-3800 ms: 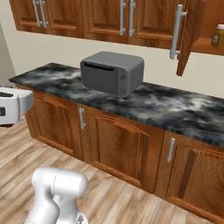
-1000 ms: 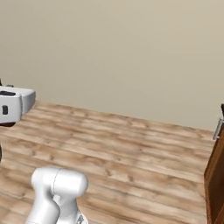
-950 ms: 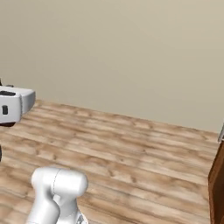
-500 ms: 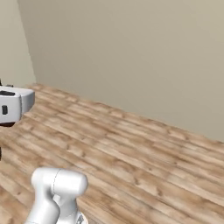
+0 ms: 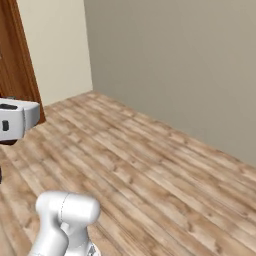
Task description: Collect the turmeric, ketchup, and shaker from the cabinet and place them next to the stove.
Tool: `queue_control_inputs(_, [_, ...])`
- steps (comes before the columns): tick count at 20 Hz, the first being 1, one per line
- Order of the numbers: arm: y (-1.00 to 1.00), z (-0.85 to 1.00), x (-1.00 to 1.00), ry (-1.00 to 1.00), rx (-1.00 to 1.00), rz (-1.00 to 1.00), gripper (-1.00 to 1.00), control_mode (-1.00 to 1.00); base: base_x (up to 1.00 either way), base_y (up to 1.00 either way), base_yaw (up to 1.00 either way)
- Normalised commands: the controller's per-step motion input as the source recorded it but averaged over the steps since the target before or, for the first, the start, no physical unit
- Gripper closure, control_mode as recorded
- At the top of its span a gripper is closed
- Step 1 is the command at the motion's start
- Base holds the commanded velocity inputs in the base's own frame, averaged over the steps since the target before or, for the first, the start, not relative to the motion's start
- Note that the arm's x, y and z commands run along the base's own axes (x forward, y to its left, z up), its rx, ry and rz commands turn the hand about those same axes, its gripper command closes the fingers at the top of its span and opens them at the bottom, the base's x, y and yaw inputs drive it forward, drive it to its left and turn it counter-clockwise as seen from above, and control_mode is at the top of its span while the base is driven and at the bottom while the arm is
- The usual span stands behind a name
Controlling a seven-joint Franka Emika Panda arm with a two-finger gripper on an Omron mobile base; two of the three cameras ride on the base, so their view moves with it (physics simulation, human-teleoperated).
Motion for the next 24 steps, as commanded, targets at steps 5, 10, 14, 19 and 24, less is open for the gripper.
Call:
queue_control_inputs(5, [0.00, 0.00, 0.00, 0.00, 0.00, 0.00, 1.00, 1.00, 0.19, 0.38, 0.44])
queue_control_inputs(10, [0.00, 0.00, 0.00, 0.00, 0.00, 0.00, 1.00, 1.00, 0.11, 0.52, 0.41])
queue_control_inputs(14, [0.00, 0.00, 0.00, 0.00, 0.00, 0.00, 1.00, 1.00, 0.15, 0.59, 0.38])
queue_control_inputs(19, [0.00, 0.00, 0.00, 0.00, 0.00, 0.00, 1.00, 1.00, 0.12, 0.63, 0.37])
queue_control_inputs(24, [0.00, 0.00, 0.00, 0.00, 0.00, 0.00, 1.00, 1.00, 0.00, 0.86, 0.27])
